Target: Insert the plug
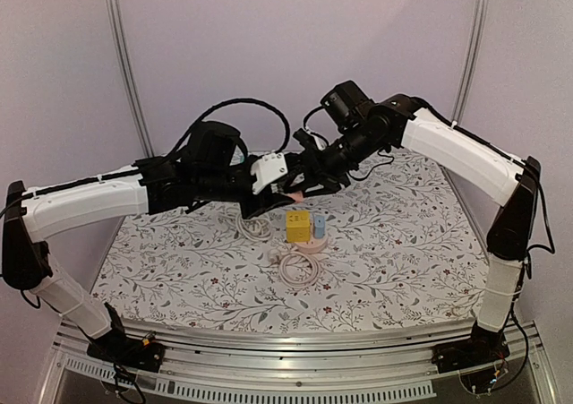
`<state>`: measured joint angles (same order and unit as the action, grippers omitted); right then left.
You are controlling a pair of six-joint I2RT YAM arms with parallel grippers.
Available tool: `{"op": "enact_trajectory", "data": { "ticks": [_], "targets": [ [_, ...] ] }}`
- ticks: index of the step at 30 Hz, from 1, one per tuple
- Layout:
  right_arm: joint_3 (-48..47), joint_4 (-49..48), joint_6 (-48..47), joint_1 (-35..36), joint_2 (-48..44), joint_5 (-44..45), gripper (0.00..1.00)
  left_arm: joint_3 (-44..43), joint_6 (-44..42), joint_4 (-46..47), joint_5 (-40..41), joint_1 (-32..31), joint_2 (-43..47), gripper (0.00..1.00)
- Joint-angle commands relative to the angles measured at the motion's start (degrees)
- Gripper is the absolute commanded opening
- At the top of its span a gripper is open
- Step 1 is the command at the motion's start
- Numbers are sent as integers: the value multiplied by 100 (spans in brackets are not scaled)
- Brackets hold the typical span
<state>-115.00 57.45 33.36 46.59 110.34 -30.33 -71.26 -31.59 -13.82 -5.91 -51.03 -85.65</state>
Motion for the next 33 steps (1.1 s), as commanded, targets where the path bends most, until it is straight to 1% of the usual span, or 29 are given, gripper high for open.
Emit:
{"op": "enact_trajectory", "data": {
  "ticks": [1,2,4,5,6,7,10,12,16,20,25,28,33],
  "targets": [
    [138,-165,221,1,-397,-169,51,-78,176,384,316,-30,94,0],
    [191,-233,258,-26,-439,-166,64,-54,265,463,340,-30,165,0],
    [429,-468,374,-164,-630,-248,84,62,519,675,321,-35,333,0],
    [675,-669,456,-262,-768,-342,91,139,661,834,304,-26,448,0],
    [889,-893,519,-355,-894,-474,96,238,826,1000,277,-22,566,0],
    [1114,-1197,653,-453,-1124,-643,98,350,1006,1201,215,-17,677,0],
    [1820,-2281,1016,-688,-1674,-1297,99,652,1525,1878,-99,-4,978,0],
    [2176,-2988,1403,-751,-1894,-1721,99,759,1791,2129,-299,3,1085,0],
    [2530,-4088,1922,-752,-2064,-2342,97,977,2294,2758,-510,37,1239,0],
    [2716,-4898,2413,-756,-2113,-2850,91,1048,2641,3128,-839,96,1278,0],
    [2768,-5298,2856,-751,-2066,-3129,85,1089,2758,3430,-1342,150,1251,0],
    [2773,-5423,3027,-744,-2015,-3282,79,1064,2770,3479,-1650,154,1173,0],
    [2716,-5483,3206,-658,-1876,-3485,74,1071,2812,3708,-1821,154,1059,0]
  ]
}}
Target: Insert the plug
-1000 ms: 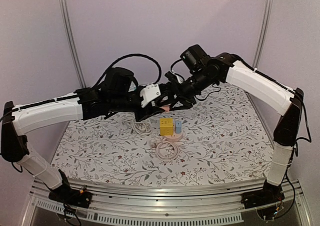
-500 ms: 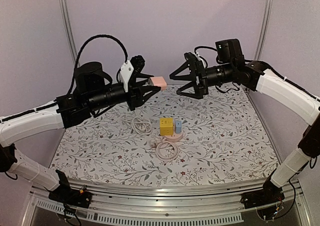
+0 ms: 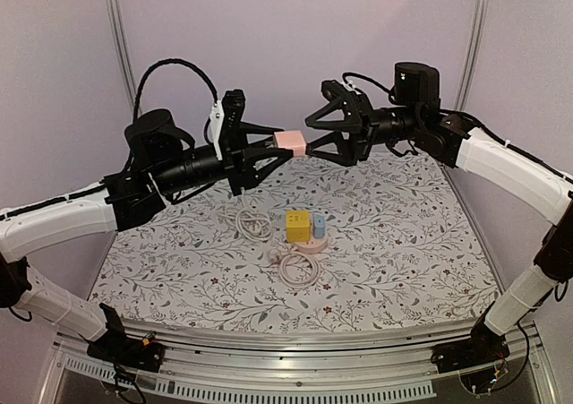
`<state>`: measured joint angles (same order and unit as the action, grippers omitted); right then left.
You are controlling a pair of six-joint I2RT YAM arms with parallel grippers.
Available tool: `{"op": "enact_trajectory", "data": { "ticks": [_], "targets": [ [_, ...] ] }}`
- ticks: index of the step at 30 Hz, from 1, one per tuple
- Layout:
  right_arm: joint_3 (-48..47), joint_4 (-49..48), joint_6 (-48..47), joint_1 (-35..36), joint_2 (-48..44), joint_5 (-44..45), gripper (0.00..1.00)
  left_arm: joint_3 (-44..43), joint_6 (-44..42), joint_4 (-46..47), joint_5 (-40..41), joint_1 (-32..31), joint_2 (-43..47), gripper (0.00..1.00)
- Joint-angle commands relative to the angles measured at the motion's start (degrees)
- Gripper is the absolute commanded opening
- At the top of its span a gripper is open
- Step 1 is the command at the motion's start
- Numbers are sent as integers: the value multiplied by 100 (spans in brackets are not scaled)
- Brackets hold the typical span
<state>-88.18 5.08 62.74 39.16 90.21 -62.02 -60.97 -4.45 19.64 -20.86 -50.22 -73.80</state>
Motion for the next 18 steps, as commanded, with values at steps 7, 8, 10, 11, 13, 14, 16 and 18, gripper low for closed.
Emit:
{"op": "enact_trajectory", "data": {
  "ticks": [7,8,10,11,13,14,16,18],
  "targets": [
    [21,-210,350,169,263,-403,63,-64,6,362,-438,65,-307,0],
    [20,-205,352,175,276,-407,60,-68,-20,345,-439,65,-312,0],
    [16,-198,368,172,286,-421,53,-39,-80,348,-376,65,-312,0],
    [8,-188,363,177,293,-429,49,-24,-109,348,-361,65,-305,0],
    [-5,-179,370,171,310,-449,43,-3,-147,343,-331,65,-306,0],
    [-14,-175,377,173,318,-463,41,-3,-182,309,-331,65,-318,0],
    [-38,-159,378,171,345,-504,34,-17,-264,229,-313,65,-342,0],
    [-65,-136,379,173,385,-540,29,-5,-337,195,-265,65,-356,0]
  ]
}}
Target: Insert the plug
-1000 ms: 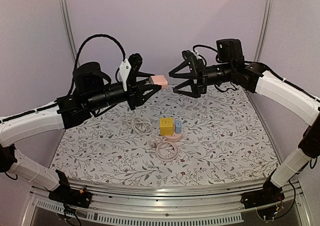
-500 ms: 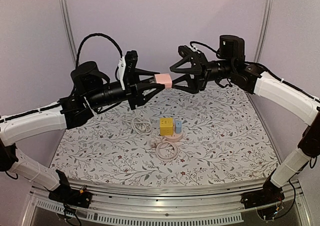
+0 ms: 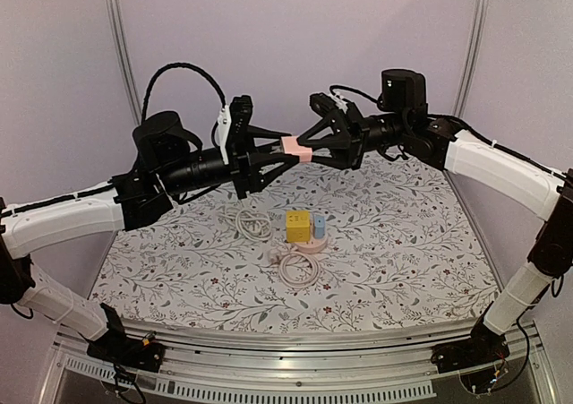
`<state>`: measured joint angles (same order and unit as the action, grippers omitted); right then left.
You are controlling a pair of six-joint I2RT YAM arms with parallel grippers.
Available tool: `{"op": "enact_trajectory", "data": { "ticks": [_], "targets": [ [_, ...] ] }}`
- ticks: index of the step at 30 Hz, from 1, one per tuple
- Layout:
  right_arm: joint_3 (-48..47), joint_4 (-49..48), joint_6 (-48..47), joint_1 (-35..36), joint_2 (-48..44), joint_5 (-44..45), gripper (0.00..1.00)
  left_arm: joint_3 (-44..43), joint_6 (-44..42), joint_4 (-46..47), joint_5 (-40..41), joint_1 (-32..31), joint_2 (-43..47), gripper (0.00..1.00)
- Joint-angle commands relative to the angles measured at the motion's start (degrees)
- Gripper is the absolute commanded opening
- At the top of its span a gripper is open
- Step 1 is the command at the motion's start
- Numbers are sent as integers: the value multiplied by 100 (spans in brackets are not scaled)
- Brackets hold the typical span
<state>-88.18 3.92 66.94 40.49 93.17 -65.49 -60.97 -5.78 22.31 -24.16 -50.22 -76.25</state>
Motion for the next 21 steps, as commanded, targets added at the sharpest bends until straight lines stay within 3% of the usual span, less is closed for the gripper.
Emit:
{"op": "enact_trajectory", "data": {
  "ticks": [1,5,6,8,9,11,17,21],
  "targets": [
    [-72,-2,-40,37,99,-211,26,-3,-235,-89,105,65,-124,0],
    [-110,34,-56,38,146,-262,3,-9,-421,-240,360,58,-165,5],
    [-119,44,-58,35,161,-258,0,-3,-445,-270,416,56,-184,16],
    [-128,70,-73,37,167,-215,0,8,-397,-268,572,56,-191,65],
    [-133,105,-88,30,160,-186,0,33,-352,-236,682,56,-177,82],
    [-161,355,-212,-40,167,-23,0,82,-291,-244,844,56,-139,99],
    [25,915,-698,-637,-58,791,0,78,-119,-938,1323,58,133,99],
    [39,1238,-816,-1163,-81,1201,0,119,14,-1378,2113,64,288,100]
  ]
}}
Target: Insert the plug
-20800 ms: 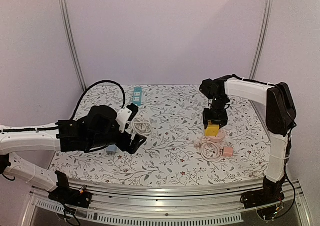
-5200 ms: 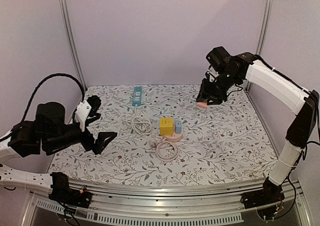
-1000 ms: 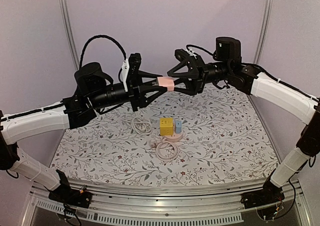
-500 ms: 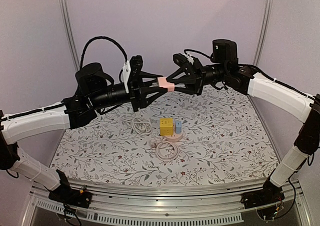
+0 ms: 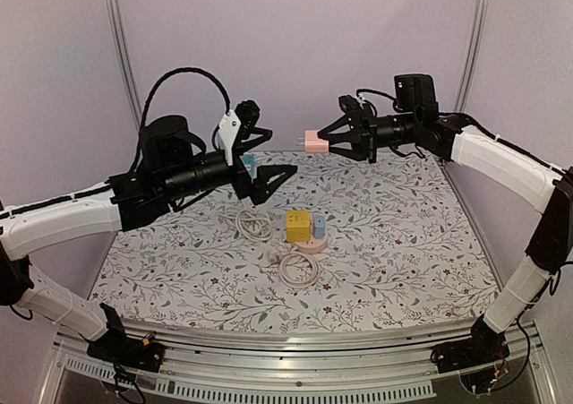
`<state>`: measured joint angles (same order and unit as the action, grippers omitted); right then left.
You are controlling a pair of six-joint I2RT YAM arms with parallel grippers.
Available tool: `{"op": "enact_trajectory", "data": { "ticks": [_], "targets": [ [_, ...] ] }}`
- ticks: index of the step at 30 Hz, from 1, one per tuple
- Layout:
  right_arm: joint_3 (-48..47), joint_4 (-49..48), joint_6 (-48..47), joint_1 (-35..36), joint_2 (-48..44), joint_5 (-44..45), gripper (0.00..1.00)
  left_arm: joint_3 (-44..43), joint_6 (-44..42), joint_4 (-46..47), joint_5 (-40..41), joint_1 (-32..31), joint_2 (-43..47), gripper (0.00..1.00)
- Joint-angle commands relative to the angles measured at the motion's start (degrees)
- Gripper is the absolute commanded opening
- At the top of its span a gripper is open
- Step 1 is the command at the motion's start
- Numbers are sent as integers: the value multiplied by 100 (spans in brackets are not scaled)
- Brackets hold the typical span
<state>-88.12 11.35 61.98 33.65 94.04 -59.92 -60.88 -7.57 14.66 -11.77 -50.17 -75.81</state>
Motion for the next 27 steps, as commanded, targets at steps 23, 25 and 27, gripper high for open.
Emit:
{"op": "enact_trajectory", "data": {
  "ticks": [23,25,27],
  "targets": [
    [-1309,2367,-1522,-1282,962,2320,0,-3634,2257,-4510,3602,1461,-3676,99],
    [-1275,2463,-1660,-1294,933,2380,0,-4465,2326,-4991,3690,1590,-4355,100],
    [-1276,2551,-1795,-1335,966,2361,0,-5293,2402,-5254,3614,1752,-5052,100]
  ]
}}
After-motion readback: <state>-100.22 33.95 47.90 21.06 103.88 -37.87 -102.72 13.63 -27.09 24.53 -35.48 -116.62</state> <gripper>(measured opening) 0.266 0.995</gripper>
